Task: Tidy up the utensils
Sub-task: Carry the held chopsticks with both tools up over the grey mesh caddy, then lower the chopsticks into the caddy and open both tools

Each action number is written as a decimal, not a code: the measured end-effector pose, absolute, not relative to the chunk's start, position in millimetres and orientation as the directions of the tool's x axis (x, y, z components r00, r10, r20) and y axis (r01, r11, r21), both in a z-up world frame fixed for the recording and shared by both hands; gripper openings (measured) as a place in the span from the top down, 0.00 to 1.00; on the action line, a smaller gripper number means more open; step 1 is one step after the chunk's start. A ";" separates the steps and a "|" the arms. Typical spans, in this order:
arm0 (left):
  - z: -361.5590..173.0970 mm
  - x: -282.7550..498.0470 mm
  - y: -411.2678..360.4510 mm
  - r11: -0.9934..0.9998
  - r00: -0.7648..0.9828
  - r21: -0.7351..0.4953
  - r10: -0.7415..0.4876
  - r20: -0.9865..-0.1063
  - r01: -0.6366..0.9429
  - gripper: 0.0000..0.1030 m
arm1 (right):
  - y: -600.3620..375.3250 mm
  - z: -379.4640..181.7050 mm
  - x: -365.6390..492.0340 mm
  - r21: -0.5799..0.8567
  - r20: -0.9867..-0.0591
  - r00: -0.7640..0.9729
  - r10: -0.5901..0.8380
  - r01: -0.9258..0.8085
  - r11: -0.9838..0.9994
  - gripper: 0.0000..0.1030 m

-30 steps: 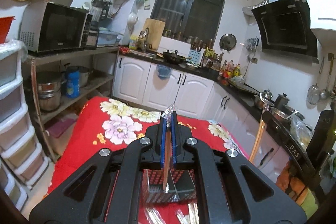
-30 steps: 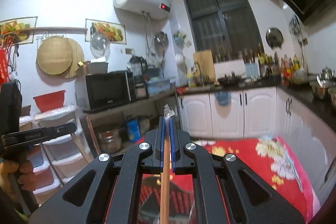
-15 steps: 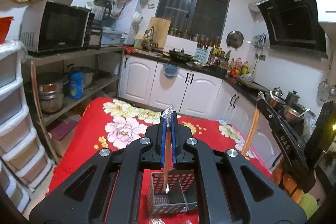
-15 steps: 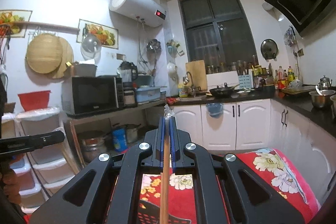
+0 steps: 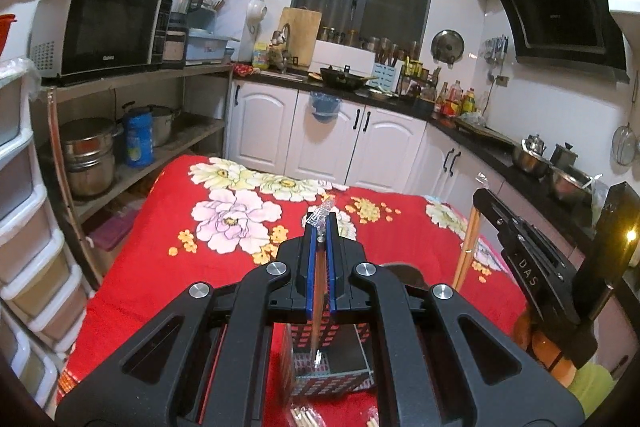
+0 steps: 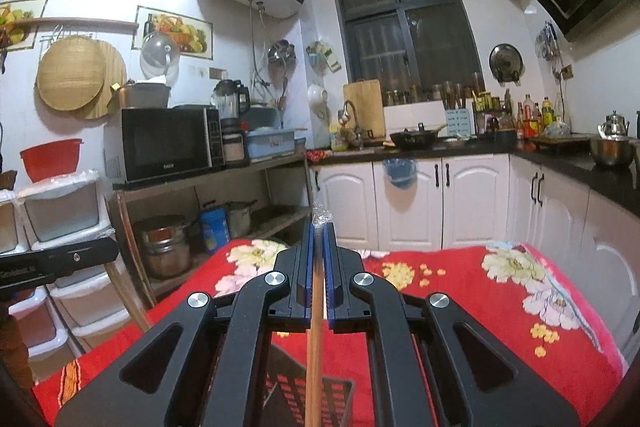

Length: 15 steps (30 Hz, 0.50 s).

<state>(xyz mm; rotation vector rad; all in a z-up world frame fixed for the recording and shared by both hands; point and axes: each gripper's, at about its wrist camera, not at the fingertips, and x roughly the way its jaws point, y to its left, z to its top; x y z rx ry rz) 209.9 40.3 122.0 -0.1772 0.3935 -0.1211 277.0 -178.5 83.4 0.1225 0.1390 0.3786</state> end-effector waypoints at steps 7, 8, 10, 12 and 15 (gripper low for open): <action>106.6 212.8 40.3 0.976 0.902 -0.201 -0.156 -0.403 0.079 0.99 | -190.3 73.2 268.3 0.177 -0.160 0.908 0.388 -0.360 0.916 0.95; 105.1 212.4 40.8 0.976 0.899 -0.204 -0.160 -0.408 0.081 0.99 | -193.2 72.5 265.8 0.180 -0.165 0.906 0.390 -0.361 0.915 0.95; 102.7 210.4 40.9 0.975 0.896 -0.205 -0.162 -0.413 0.081 0.99 | -197.5 71.4 260.5 0.180 -0.176 0.905 0.388 -0.358 0.916 0.95; 100.7 207.8 41.3 0.975 0.895 -0.205 -0.161 -0.416 0.081 0.99 | -201.4 70.4 255.5 0.192 -0.191 0.900 0.392 -0.357 0.914 0.95; 100.1 207.1 40.7 0.975 0.895 -0.205 -0.161 -0.416 0.080 0.99 | -207.1 70.2 248.2 0.207 -0.206 0.893 0.401 -0.361 0.909 0.95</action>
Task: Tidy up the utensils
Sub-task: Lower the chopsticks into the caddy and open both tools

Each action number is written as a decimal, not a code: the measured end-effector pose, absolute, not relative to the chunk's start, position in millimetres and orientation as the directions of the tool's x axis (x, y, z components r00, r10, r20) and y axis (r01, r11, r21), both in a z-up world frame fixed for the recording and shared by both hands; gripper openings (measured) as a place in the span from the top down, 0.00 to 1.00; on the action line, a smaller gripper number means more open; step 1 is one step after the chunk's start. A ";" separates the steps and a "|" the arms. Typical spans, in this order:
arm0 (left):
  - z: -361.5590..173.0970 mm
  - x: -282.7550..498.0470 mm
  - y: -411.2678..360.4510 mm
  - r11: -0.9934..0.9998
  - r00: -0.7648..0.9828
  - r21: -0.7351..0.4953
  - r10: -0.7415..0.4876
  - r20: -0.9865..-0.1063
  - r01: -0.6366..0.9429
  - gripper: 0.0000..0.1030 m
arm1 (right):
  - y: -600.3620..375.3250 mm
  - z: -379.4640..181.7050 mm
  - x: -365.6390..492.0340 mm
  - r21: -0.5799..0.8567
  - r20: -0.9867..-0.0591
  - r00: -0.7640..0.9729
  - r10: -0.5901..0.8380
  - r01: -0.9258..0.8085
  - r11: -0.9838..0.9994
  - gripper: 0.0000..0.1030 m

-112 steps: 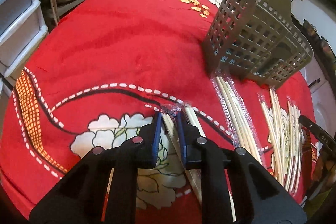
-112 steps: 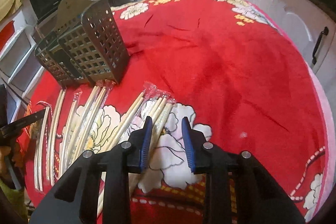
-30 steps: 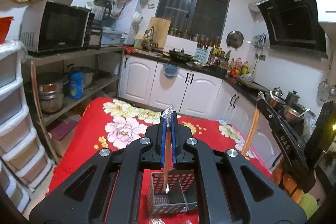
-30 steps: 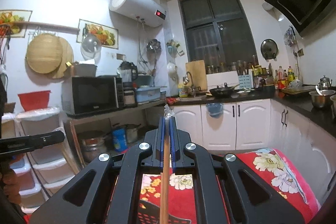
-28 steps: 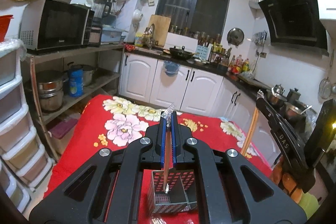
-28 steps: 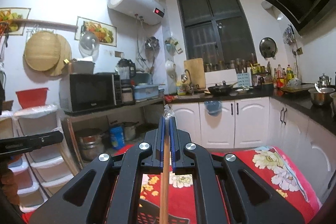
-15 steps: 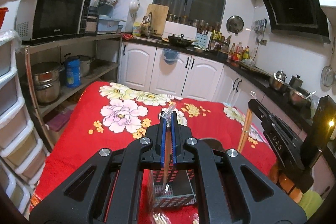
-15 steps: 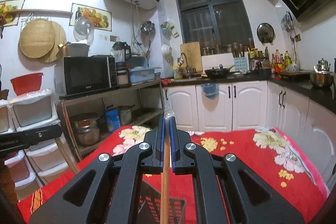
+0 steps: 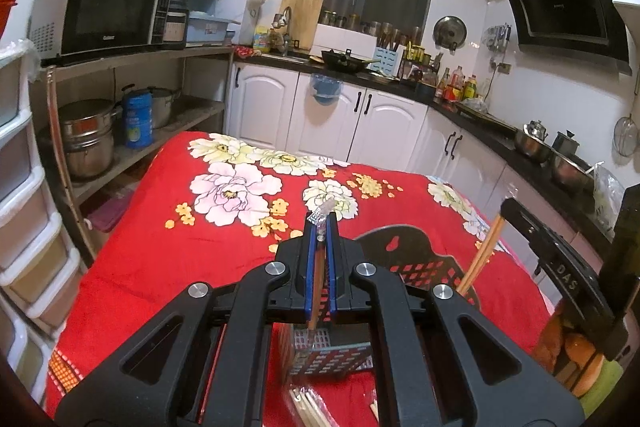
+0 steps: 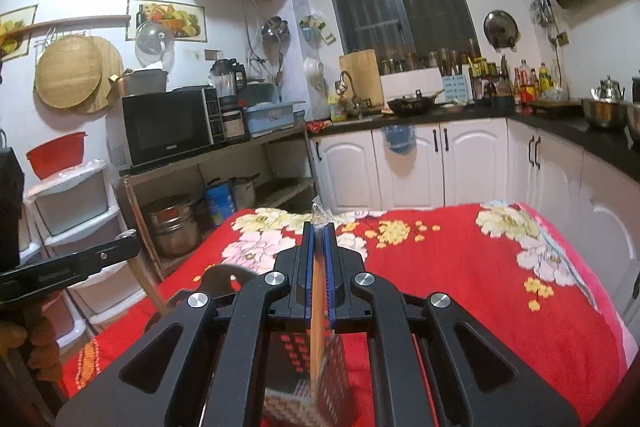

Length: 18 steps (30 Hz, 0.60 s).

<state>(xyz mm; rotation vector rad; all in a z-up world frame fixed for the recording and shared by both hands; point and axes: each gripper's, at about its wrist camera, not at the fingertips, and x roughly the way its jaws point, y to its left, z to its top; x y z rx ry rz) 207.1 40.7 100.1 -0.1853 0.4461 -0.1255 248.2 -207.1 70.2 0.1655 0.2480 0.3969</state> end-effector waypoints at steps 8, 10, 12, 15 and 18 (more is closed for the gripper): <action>91.3 196.2 41.3 0.974 0.887 -0.211 -0.165 -0.432 0.079 0.86 | -212.7 67.2 230.4 0.211 -0.248 0.879 0.406 -0.360 0.909 0.88; 89.5 193.2 41.9 0.974 0.884 -0.214 -0.167 -0.436 0.079 0.82 | -213.8 66.7 227.1 0.213 -0.257 0.875 0.409 -0.362 0.908 0.83; 88.3 189.8 42.0 0.974 0.882 -0.214 -0.169 -0.440 0.080 0.78 | -215.2 65.6 224.8 0.214 -0.267 0.873 0.408 -0.359 0.909 0.81; 89.6 187.7 41.6 0.974 0.882 -0.211 -0.168 -0.440 0.080 0.72 | -218.0 64.3 220.3 0.224 -0.283 0.868 0.408 -0.354 0.908 0.72; 89.0 182.9 41.2 0.974 0.881 -0.212 -0.170 -0.442 0.081 0.64 | -219.7 63.8 215.4 0.221 -0.291 0.867 0.405 -0.350 0.910 0.70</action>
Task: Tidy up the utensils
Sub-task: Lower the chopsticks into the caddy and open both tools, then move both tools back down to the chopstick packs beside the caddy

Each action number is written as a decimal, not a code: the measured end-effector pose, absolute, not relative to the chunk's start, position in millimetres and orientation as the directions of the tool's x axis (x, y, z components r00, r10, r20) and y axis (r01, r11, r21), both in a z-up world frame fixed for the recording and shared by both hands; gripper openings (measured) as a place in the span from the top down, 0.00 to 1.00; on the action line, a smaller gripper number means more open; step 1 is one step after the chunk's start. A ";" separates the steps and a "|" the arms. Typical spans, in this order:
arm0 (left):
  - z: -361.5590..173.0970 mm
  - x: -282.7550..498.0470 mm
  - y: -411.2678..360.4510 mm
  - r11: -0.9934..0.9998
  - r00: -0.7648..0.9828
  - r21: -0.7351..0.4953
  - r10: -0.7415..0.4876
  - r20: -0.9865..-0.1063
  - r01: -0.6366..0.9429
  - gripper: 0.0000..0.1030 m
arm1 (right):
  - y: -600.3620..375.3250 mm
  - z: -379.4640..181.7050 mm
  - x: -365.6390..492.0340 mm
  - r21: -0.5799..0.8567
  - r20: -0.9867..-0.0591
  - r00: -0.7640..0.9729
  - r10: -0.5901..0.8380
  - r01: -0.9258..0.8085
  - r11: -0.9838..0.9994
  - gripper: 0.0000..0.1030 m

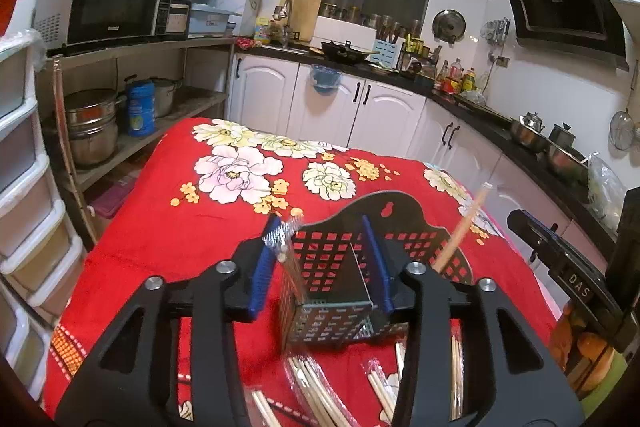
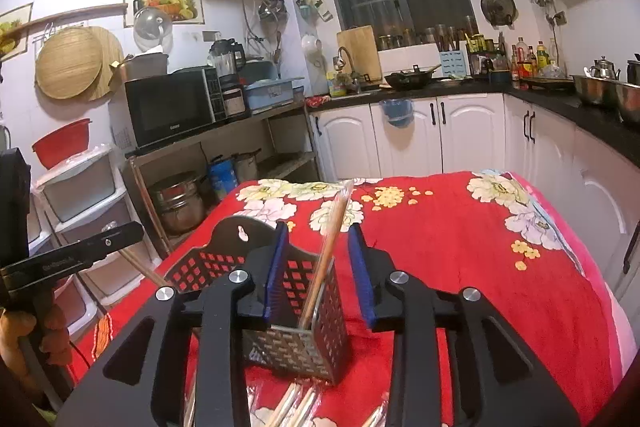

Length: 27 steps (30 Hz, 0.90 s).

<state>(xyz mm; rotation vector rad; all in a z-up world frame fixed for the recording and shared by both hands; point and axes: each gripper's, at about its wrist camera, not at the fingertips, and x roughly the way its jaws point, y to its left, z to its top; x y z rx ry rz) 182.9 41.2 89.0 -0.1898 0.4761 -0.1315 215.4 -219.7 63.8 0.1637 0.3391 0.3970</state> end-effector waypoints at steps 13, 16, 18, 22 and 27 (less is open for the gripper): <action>85.2 153.9 41.3 0.976 0.880 -0.205 -0.163 -0.446 0.077 0.31 | -225.2 58.5 182.3 0.184 -0.317 0.866 0.386 -0.343 0.921 0.45; 83.7 147.2 41.2 0.975 0.879 -0.207 -0.167 -0.447 0.080 0.24 | -225.8 55.7 174.8 0.178 -0.324 0.863 0.387 -0.346 0.921 0.42; 83.2 142.1 40.2 0.975 0.880 -0.209 -0.168 -0.444 0.081 0.19 | -225.6 53.8 169.1 0.174 -0.330 0.862 0.385 -0.346 0.922 0.41; 81.1 130.8 38.0 0.976 0.885 -0.201 -0.167 -0.435 0.085 0.13 | -227.3 48.4 160.3 0.178 -0.339 0.857 0.388 -0.347 0.921 0.38; 78.2 120.1 39.3 0.973 0.884 -0.211 -0.177 -0.433 0.091 0.11 | -229.9 40.0 150.0 0.182 -0.362 0.848 0.388 -0.344 0.921 0.37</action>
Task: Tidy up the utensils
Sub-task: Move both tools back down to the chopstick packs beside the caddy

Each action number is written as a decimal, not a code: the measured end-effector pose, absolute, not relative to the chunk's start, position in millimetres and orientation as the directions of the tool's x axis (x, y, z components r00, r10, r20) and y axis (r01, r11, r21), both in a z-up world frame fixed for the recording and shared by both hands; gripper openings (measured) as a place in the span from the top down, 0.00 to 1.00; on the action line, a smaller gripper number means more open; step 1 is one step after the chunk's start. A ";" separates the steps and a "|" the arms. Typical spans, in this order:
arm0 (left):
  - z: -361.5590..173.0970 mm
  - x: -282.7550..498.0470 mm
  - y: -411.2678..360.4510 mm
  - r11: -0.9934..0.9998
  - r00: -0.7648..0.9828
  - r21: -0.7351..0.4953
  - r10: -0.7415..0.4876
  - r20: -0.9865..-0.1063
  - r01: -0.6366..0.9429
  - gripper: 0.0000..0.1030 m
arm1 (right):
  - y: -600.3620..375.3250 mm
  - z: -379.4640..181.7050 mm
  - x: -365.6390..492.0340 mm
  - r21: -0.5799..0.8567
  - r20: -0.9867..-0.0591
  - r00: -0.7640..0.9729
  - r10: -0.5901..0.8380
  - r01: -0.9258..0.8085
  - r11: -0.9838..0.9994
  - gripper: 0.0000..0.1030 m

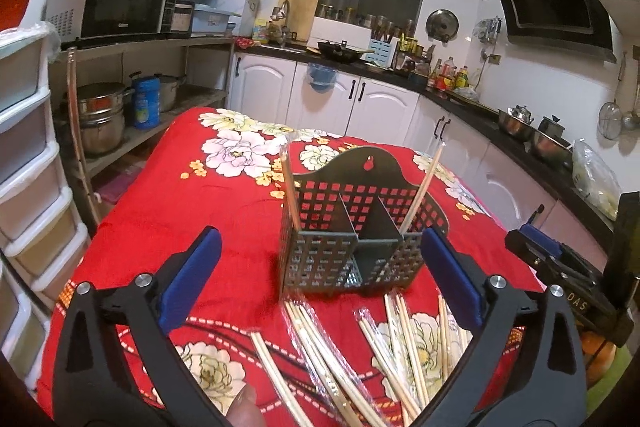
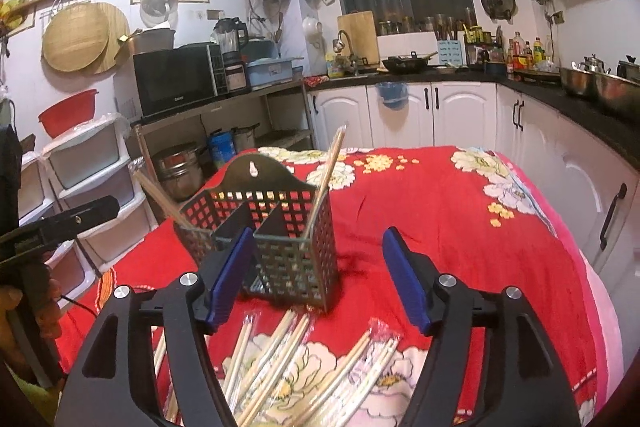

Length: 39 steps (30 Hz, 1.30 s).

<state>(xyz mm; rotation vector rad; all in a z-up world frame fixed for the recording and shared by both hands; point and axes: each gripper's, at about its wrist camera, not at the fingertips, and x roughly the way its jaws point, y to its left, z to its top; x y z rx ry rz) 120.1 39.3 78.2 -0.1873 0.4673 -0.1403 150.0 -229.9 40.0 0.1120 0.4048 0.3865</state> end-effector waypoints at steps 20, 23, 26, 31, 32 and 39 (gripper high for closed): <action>43.0 93.4 49.0 0.972 0.850 -0.231 -0.158 -0.503 0.044 0.11 | -236.2 9.7 123.5 0.169 -0.466 0.801 0.376 -0.337 0.926 0.37; 35.6 95.2 48.2 0.972 0.837 -0.232 -0.161 -0.524 0.042 0.11 | -236.7 4.0 123.7 0.155 -0.493 0.791 0.363 -0.330 0.931 0.37; 26.8 97.7 45.0 0.973 0.822 -0.227 -0.165 -0.545 0.045 0.11 | -238.4 -2.9 124.5 0.147 -0.522 0.776 0.354 -0.327 0.934 0.37; 12.7 104.2 38.8 0.971 0.795 -0.232 -0.186 -0.577 0.059 0.11 | -242.6 -17.2 128.0 0.141 -0.575 0.748 0.331 -0.307 0.941 0.37; 10.5 105.4 37.2 0.971 0.791 -0.231 -0.189 -0.582 0.062 0.11 | -243.3 -19.9 129.7 0.142 -0.585 0.742 0.326 -0.302 0.943 0.37; -11.9 117.5 27.2 0.965 0.736 -0.247 -0.232 -0.636 0.091 0.23 | -251.5 -40.1 150.6 0.198 -0.664 0.672 0.327 -0.264 0.944 0.37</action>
